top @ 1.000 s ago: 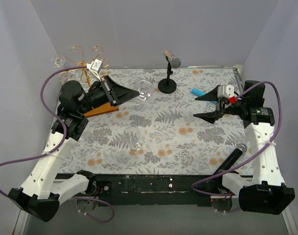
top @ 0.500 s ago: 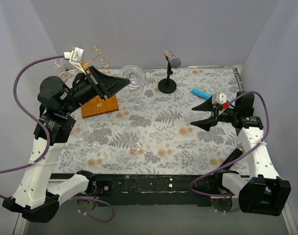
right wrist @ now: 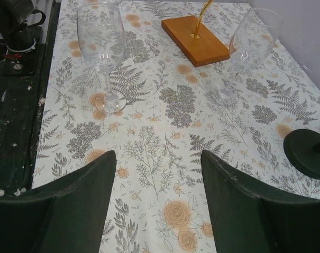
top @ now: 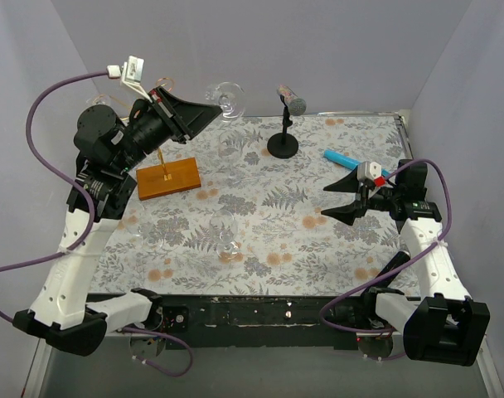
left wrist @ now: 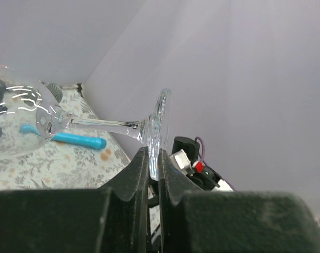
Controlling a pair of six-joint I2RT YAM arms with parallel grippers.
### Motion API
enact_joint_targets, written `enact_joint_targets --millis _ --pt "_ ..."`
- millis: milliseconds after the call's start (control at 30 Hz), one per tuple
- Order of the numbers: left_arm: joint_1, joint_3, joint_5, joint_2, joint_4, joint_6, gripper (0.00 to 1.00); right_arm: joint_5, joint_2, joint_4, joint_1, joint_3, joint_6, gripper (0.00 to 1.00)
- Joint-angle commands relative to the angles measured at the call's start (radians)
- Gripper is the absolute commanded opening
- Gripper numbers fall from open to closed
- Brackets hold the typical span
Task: Place the wine glass upside down on the wine glass rack
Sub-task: Turn the wine glass upside down at the wine rack.
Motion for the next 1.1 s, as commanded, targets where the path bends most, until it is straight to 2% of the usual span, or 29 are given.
enact_joint_targets --millis 0,333,567,1067 --pt "0.005 0.110 -0.075 -0.007 0.075 0.082 0.00 -0.035 -0.011 0.031 -0.006 -0.004 0.009 0.73" --pt "0.014 0.193 -0.179 0.050 0.095 0.155 0.00 -0.039 -0.016 0.037 -0.009 -0.013 0.009 0.73" --pt "0.016 0.228 -0.271 0.035 0.113 0.207 0.00 -0.048 -0.015 0.037 -0.009 -0.016 0.012 0.73" --pt "0.016 0.241 -0.469 -0.056 -0.018 0.372 0.00 -0.058 0.002 0.039 -0.007 -0.017 0.016 0.73"
